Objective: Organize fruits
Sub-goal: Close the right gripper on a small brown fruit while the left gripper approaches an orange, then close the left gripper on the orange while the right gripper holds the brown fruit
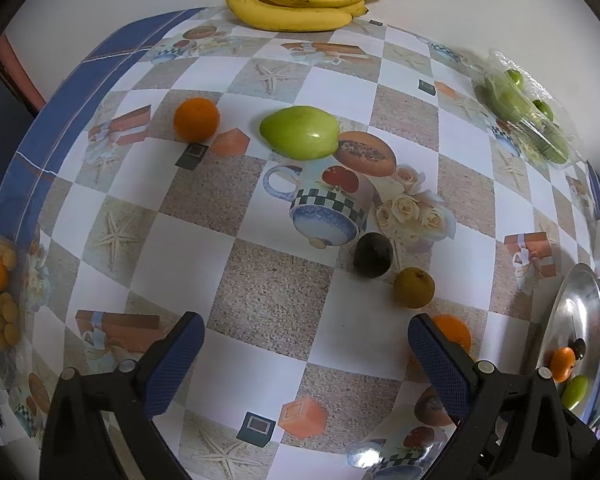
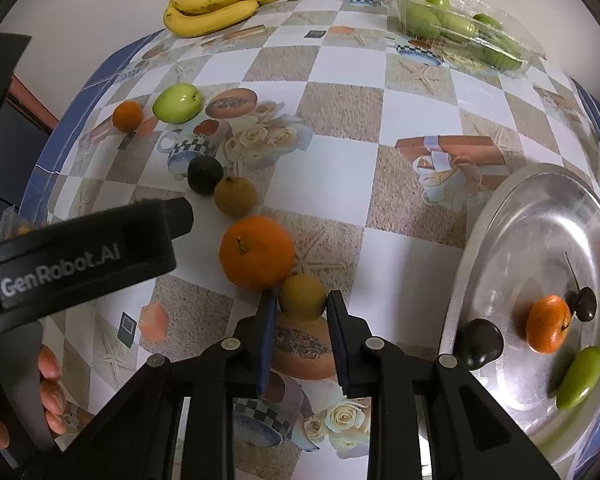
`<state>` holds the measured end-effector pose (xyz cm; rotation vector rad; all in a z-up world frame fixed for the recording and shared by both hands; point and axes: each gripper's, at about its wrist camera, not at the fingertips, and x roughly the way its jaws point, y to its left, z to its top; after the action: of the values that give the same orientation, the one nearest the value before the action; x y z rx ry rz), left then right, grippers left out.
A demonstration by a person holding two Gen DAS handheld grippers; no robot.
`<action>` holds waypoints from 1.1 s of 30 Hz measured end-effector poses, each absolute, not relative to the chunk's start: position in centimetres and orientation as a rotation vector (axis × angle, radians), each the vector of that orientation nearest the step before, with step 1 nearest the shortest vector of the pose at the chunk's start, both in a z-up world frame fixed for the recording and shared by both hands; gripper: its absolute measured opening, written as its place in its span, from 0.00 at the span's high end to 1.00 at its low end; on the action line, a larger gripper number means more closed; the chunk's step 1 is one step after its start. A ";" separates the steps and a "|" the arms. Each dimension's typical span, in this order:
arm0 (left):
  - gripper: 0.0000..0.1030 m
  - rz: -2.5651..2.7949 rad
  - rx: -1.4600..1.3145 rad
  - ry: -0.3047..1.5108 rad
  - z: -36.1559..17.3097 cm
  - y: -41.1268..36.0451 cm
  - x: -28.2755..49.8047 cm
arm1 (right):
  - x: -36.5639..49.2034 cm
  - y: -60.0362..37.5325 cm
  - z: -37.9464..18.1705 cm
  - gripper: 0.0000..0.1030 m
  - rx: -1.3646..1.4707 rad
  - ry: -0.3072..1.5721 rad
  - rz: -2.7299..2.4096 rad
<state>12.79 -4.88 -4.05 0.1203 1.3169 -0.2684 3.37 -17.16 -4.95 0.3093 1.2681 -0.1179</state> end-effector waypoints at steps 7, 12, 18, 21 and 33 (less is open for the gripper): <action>0.00 -0.281 0.101 1.325 -3.8 -5.2 12.6 | 3.5 -17.1 -4.5 0.75 0.309 1.253 -0.113; 0.00 -0.297 0.004 1.362 -4.0 -5.0 12.5 | 2.9 -17.7 -3.5 0.75 0.325 1.230 -0.121; 0.03 -0.354 -0.061 1.355 -3.5 -5.9 12.0 | 1.7 -19.6 -1.5 0.75 0.372 1.174 -0.150; 0.11 -0.388 -0.059 1.348 -3.3 -6.9 11.6 | 1.3 -20.6 -0.9 0.75 0.396 1.155 -0.164; 0.34 -0.449 0.029 1.341 -4.3 -10.1 10.0 | -0.1 -23.5 -0.1 0.75 0.468 1.118 -0.208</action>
<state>9.96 -10.06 -4.29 0.0289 1.3409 -0.4487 -0.06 -23.50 -0.13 0.4682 1.1180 -0.2076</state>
